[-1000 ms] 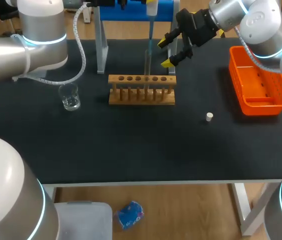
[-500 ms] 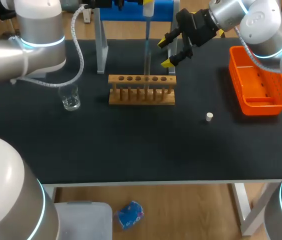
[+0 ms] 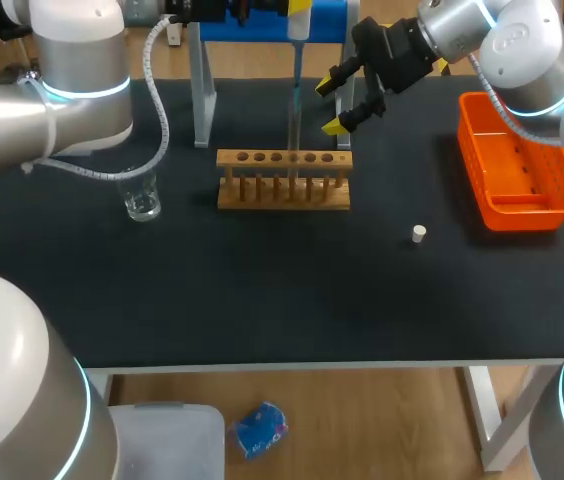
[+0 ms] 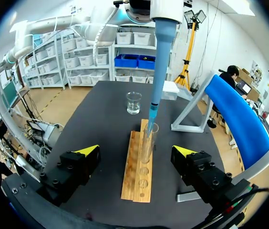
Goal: Invert the test tube, pick up the pipette, mount the tip to pipette, aspirate from beaker and dispense into the tube, eject the tip, return the pipette, and cap with the stopper.
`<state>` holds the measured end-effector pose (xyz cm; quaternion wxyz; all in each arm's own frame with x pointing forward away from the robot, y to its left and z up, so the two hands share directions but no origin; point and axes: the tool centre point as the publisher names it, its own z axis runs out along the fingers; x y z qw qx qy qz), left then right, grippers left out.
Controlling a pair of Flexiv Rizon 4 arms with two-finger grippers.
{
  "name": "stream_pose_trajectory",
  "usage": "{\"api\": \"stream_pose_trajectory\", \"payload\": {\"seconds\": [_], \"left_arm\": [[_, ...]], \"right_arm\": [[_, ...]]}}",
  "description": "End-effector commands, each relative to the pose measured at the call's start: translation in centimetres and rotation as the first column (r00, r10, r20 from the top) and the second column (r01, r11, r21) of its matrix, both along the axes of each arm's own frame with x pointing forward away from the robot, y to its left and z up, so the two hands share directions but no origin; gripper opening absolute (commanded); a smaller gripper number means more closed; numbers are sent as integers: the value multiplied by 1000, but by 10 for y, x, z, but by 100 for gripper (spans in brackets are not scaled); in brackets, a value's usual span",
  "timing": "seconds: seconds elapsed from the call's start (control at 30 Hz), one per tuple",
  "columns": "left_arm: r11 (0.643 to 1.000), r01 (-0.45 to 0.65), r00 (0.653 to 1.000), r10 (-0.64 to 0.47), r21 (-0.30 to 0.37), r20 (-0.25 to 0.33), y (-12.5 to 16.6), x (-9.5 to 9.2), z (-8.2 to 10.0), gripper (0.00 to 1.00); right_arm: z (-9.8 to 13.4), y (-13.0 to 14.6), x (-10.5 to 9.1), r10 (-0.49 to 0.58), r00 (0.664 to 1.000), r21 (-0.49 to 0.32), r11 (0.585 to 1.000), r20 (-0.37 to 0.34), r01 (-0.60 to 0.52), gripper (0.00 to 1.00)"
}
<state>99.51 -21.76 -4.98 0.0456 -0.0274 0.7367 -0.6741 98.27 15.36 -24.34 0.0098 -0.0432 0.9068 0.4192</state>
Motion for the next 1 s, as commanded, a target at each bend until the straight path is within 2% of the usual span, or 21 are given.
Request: {"api": "stream_pose_trajectory", "payload": {"seconds": [0.03,1.0], "left_arm": [[1000,0,1000,0,-1,0,0,2,-1,0],[1000,-4,1000,3,-5,-31,-2,9,-25,0]], "right_arm": [[1,-1,0,1,1000,-2,1000,-1,-1,100],[1,-1,0,1,1000,-2,1000,-1,-1,100]]}}
